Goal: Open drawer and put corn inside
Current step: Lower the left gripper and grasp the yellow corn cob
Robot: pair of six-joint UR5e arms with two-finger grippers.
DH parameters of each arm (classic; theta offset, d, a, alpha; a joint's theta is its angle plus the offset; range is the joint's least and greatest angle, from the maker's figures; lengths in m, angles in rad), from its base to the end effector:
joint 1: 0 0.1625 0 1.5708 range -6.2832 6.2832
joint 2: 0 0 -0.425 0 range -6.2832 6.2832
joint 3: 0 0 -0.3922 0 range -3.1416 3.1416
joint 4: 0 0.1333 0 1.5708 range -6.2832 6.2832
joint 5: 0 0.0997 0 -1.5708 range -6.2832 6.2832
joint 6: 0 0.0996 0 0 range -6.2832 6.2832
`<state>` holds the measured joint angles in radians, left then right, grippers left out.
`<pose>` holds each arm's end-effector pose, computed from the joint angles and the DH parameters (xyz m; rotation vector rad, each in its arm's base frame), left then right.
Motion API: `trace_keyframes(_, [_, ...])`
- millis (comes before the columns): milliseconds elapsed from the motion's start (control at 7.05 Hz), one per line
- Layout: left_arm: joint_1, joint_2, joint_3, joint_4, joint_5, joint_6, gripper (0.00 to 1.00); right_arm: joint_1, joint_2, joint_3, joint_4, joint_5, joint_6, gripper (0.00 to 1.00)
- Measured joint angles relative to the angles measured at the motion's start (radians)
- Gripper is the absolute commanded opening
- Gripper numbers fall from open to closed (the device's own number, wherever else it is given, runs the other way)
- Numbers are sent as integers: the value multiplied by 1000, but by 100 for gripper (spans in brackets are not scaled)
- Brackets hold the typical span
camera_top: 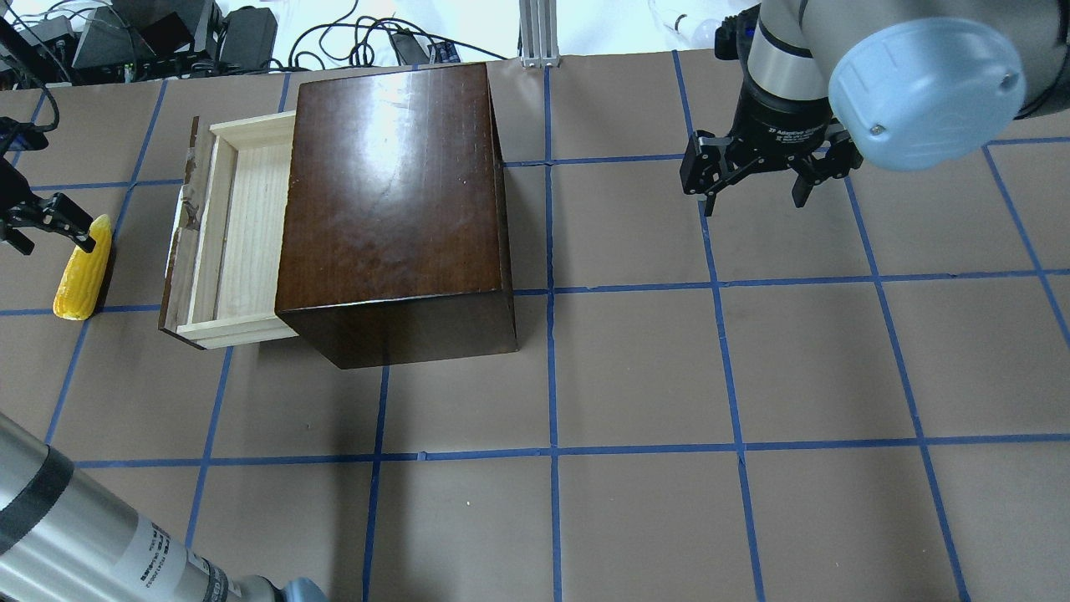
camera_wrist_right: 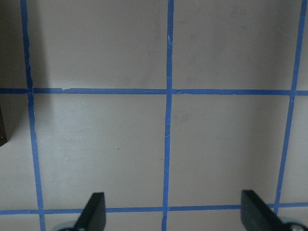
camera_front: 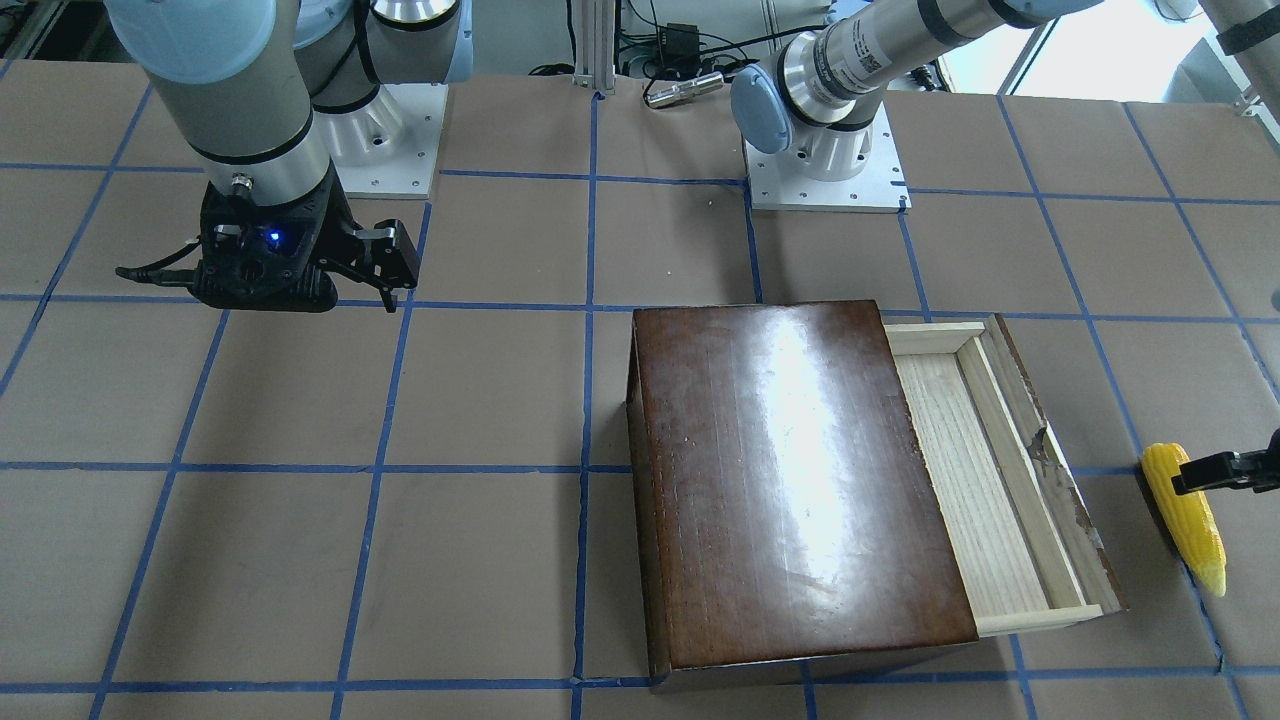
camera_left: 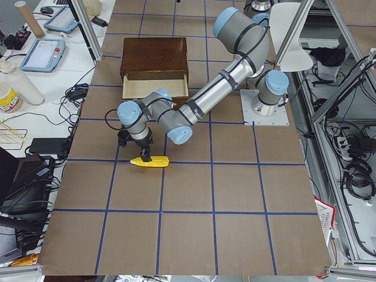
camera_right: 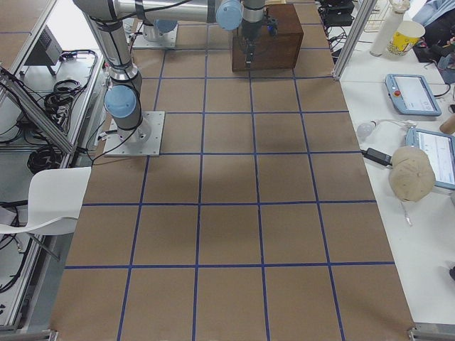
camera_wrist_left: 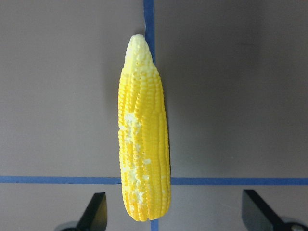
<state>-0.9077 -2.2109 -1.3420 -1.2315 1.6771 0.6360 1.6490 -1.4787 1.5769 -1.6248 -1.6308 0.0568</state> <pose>0.3376 -0.6317 0.2406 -0.0360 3.0946 0.1884 0.1679 -0.5131 0.4435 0.0350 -3.0779 -0.0617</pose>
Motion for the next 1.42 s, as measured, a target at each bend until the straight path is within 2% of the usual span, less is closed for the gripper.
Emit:
trace_keyframes(284, [11, -40, 1, 25, -1, -7, 100, 0, 0, 0, 0, 0, 0, 100])
trace_keyframes(568, [13, -69, 1, 42, -3, -14, 88, 0, 1, 0, -1, 0, 0, 100])
trace_keyframes(709, [13, -85, 0, 65, -5, -10, 44, 0, 1, 0, -1, 0, 0, 100])
trace_keyframes(851, [13, -96, 0, 80, -6, -7, 20, 0, 1, 0, 0, 0, 0, 100])
trace_keyframes(993, [13, -102, 2, 85, -8, -7, 6, 0, 1, 0, 0, 0, 0, 100])
trace_keyframes(1135, [13, -102, 4, 86, -11, -8, 0, 0, 1, 0, 0, 0, 0, 100])
trace_keyframes(1419, [13, -86, 8, 82, -12, -9, 0, 0, 1, 0, 0, 0, 0, 100])
